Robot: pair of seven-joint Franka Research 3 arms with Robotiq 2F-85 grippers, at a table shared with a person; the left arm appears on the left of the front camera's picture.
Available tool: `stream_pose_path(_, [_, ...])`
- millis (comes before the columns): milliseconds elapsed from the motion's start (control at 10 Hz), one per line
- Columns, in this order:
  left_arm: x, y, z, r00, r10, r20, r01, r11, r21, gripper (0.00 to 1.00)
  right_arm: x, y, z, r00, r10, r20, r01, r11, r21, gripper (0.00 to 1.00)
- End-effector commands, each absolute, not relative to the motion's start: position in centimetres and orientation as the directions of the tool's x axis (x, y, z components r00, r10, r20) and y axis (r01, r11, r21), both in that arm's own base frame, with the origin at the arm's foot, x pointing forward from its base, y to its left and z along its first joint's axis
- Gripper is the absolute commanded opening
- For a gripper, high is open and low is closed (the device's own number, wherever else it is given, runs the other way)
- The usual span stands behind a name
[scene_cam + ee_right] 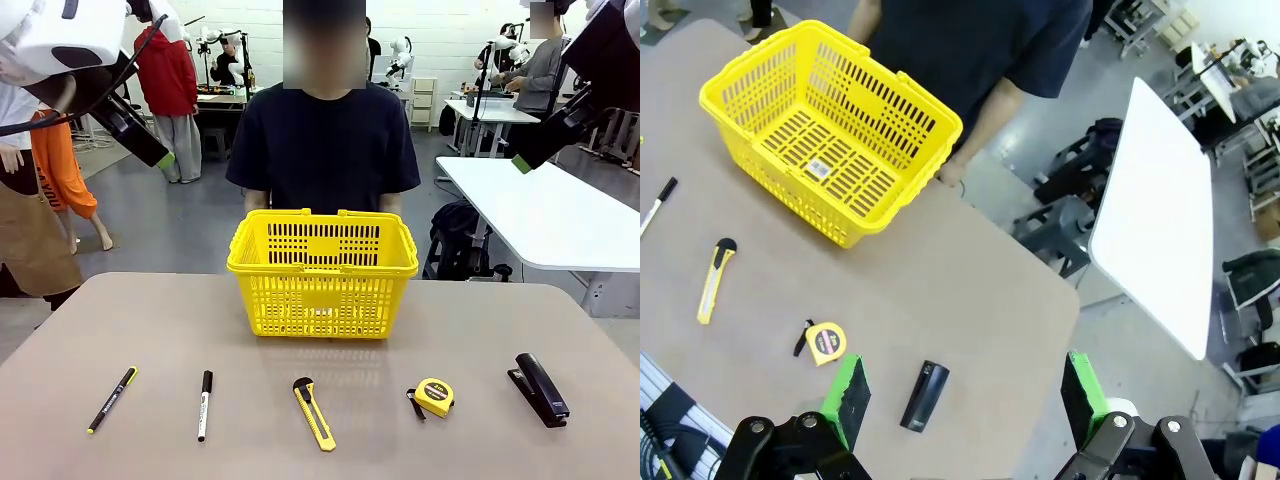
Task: Place the items the person wants into the basket.
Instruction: Pick up the item the person points to and place it in the Market Basket.
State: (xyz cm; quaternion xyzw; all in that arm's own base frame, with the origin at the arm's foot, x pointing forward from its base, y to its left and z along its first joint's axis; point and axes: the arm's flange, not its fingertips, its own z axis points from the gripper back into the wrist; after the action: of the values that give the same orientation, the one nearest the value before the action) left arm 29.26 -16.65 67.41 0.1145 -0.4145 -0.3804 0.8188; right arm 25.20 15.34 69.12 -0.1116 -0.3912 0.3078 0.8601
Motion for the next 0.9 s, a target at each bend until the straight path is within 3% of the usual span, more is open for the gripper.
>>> stream_pose_path(0, [29.3,-16.6,67.4,0.367,-0.718,0.592,0.528,0.685,0.503,1.0,25.2,15.4,69.1,0.504,0.618,0.603,-0.442,0.785,-0.434,1.0])
stream_pose_path(100, [29.7,-12.2,68.2,0.33,-0.662,0.672,0.592,0.7,0.399,1.0,24.9,11.3,69.3,0.427,0.569,0.702,-0.596,0.761,-0.254,1.0])
stream_pose_path(300, [28.7,-4.4,67.9,0.334,-0.593,0.733,0.682,0.688,0.246,1.0,24.8,2.5,67.4,0.429,0.445,0.786,-0.65,0.756,-0.073,1.0])
stream_pose_path(800, [23.3,11.1,67.5,0.41,-0.508,0.758,0.765,0.644,0.017,1.0,24.0,-12.1,63.6,0.522,0.206,0.828,-0.558,0.816,0.149,1.0])
